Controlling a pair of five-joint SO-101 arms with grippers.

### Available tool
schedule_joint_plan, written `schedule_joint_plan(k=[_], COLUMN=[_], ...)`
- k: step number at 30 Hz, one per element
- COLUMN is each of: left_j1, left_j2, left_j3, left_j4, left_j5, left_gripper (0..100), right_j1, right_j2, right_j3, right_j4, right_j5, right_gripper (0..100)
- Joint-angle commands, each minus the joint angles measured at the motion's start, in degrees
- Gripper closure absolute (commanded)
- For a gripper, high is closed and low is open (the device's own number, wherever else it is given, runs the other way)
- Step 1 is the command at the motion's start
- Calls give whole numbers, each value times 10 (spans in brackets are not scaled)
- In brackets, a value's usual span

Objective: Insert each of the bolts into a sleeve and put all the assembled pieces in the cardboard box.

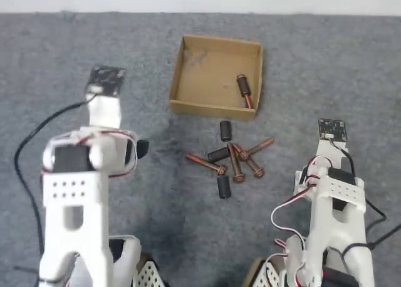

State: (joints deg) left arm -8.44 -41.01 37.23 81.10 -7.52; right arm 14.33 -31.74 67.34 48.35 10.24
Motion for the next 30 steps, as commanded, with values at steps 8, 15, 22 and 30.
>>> schedule_joint_plan(k=[8, 15, 22, 30], left_j1=[137, 273, 315, 318], left_j2=[93, 98, 103, 256], left_j3=[-11, 40, 102, -7], left_j4=[18, -54, -188, -190], left_j5=[-395, -442, -442, -443], left_gripper=[760, 760, 760, 759], right_j1=[9, 9, 9, 7], right_j2=[-22, -22, -22, -22], right_j3=[-3, -3, -3, -3], right_j4=[-9, -7, -7, -6], right_j5=[12, 12, 13, 43], right_gripper=[992, 992, 992, 992])
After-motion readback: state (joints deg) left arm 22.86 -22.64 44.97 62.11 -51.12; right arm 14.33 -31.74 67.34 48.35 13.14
